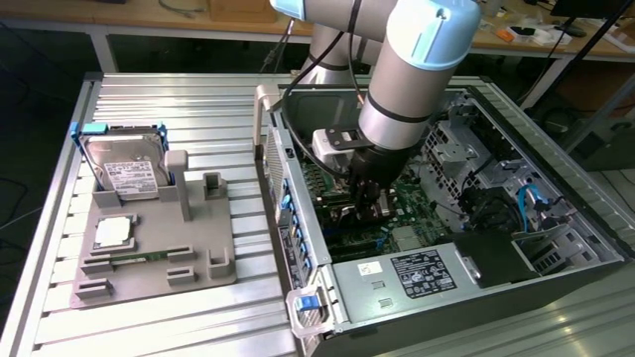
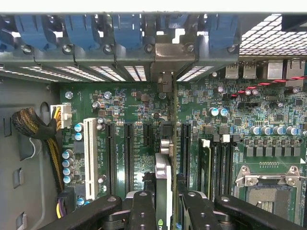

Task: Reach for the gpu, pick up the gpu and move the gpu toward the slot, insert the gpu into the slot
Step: 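Insert the gpu into the slot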

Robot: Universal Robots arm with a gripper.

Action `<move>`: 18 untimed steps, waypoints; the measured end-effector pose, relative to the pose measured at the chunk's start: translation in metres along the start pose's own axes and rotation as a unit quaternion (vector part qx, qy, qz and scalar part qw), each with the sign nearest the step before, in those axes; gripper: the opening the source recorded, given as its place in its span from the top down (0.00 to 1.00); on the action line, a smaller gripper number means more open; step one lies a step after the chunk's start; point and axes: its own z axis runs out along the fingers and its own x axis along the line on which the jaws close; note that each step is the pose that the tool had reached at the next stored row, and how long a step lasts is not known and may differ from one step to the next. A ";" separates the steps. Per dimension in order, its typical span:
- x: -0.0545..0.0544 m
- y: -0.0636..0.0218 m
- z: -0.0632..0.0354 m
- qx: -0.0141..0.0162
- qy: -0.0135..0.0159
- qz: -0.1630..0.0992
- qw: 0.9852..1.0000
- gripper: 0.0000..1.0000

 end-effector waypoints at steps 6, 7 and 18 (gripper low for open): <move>0.000 0.0000 0.0000 0.000 0.000 0.000 1.000 0.73; 0.000 0.0002 0.0000 0.000 0.000 0.000 1.000 0.73; 0.000 0.0035 0.0037 0.000 0.000 0.000 1.000 0.73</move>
